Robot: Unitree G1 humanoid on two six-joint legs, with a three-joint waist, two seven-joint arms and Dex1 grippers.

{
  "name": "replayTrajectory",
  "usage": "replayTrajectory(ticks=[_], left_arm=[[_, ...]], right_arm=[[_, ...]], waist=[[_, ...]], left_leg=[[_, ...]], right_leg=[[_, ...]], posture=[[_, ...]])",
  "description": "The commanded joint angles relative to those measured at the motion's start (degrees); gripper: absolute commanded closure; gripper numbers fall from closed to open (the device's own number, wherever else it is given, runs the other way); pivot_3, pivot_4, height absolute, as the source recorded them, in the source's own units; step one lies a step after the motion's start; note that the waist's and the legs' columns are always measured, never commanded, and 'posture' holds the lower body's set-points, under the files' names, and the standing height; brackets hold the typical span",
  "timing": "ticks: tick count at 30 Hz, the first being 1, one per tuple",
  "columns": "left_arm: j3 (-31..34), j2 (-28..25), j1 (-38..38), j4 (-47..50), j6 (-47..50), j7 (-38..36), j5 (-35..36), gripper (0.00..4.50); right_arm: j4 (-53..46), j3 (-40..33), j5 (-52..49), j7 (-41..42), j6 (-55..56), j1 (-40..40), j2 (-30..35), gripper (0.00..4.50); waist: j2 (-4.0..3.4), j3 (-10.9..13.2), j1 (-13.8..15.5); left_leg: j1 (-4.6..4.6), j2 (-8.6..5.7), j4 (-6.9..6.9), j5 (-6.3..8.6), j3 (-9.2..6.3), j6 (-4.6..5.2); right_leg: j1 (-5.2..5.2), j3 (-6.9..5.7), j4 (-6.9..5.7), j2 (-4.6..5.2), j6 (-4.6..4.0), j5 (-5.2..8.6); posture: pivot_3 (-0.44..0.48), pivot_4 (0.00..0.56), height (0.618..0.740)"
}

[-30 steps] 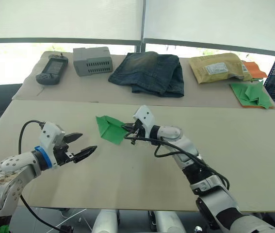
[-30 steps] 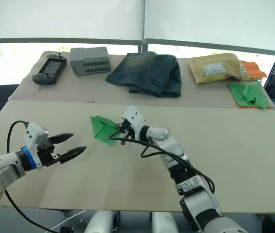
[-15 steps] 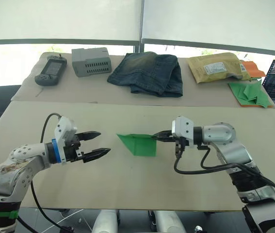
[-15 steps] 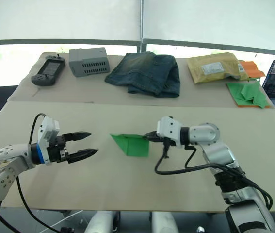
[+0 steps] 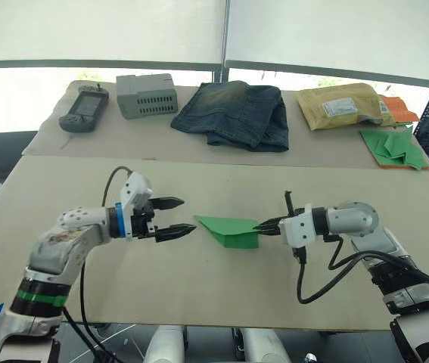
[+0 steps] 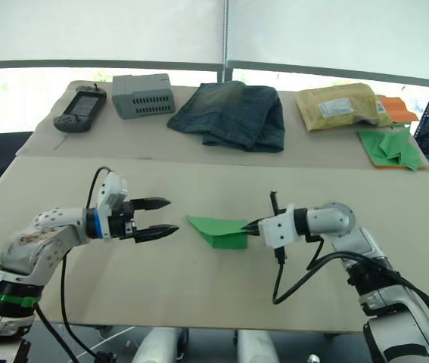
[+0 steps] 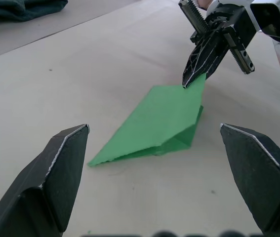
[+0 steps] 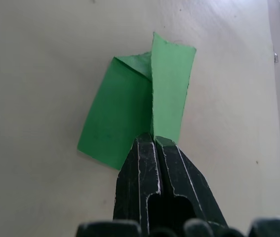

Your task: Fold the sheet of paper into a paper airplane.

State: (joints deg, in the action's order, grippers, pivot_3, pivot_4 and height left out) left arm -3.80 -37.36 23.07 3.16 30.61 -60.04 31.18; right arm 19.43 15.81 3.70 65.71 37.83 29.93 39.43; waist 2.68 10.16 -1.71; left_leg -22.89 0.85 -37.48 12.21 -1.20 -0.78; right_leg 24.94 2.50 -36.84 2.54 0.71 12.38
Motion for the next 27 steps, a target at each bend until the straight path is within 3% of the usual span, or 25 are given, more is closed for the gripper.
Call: replayTrajectory(ticks=[1,3,4,10,16,20,27], left_arm=[[-2.59,2.83,5.69,-4.44,-4.78,-1.41,-3.99,0.0],[-4.6,4.91,7.87,-7.8,-6.99,-1.64,-6.62,0.0],[-5.12,5.63,8.52,-8.95,-7.63,-1.86,-7.35,0.57],[-10.3,12.02,12.5,-18.2,-12.82,-0.89,-14.75,2.58],[-13.59,14.6,11.43,-21.19,-16.61,-2.0,-19.53,4.47],[-16.16,15.4,11.14,-26.3,-20.04,-2.4,-23.8,4.47],[-16.11,15.77,10.9,-28.89,-22.62,-4.02,-24.77,4.47]], right_arm=[[0.22,-0.15,0.26,-1.31,3.11,0.26,0.51,4.47],[0.1,0.14,0.66,-1.74,3.58,-0.07,0.43,4.47],[0.08,0.25,0.77,-1.93,3.68,-0.14,0.38,4.5],[-0.68,0.81,1.64,-3.71,3.15,-1.02,0.43,4.5],[-0.67,0.62,2.3,-5.37,3.0,-1.56,0.84,4.5],[-1.09,0.56,1.95,-6.03,2.41,-1.97,0.8,4.5],[-5.87,-0.11,-3.41,-4.3,-5.46,-4.94,0.11,4.5]], waist=[[0.0,0.0,0.39],[0.0,0.0,0.87],[0.0,0.0,1.02],[0.0,0.0,1.99],[0.0,0.0,1.91],[-0.01,0.0,1.94],[-0.03,-0.02,2.0]], left_leg=[[-0.01,0.0,-0.05,0.0,0.0,0.0],[-0.02,-0.01,-0.13,0.02,0.0,0.03],[-0.02,-0.01,-0.19,0.03,0.0,0.06],[-0.05,-0.08,-0.36,0.04,-0.02,0.07],[-0.04,-0.07,-0.37,0.04,-0.04,0.07],[0.07,-0.08,-0.37,0.05,-0.04,0.08],[0.59,-0.07,-0.36,0.09,-0.04,0.14]], right_leg=[[0.0,0.0,-0.02,0.0,-0.11,-0.07],[-0.02,0.01,-0.04,0.0,-0.19,-0.12],[-0.04,-0.01,-0.06,-0.01,-0.2,-0.12],[-0.16,0.0,-0.06,0.02,-0.15,-0.15],[-0.17,0.02,-0.06,0.01,-0.15,-0.17],[-0.34,0.02,-0.03,0.01,-0.15,-0.16],[-0.92,0.01,0.06,0.01,0.15,0.03]], posture=[[0.0,0.15,0.728],[0.0,0.15,0.728],[0.0,0.15,0.728],[0.0,0.15,0.728],[0.0,0.15,0.728],[0.0,0.15,0.728],[0.0,0.15,0.728]])
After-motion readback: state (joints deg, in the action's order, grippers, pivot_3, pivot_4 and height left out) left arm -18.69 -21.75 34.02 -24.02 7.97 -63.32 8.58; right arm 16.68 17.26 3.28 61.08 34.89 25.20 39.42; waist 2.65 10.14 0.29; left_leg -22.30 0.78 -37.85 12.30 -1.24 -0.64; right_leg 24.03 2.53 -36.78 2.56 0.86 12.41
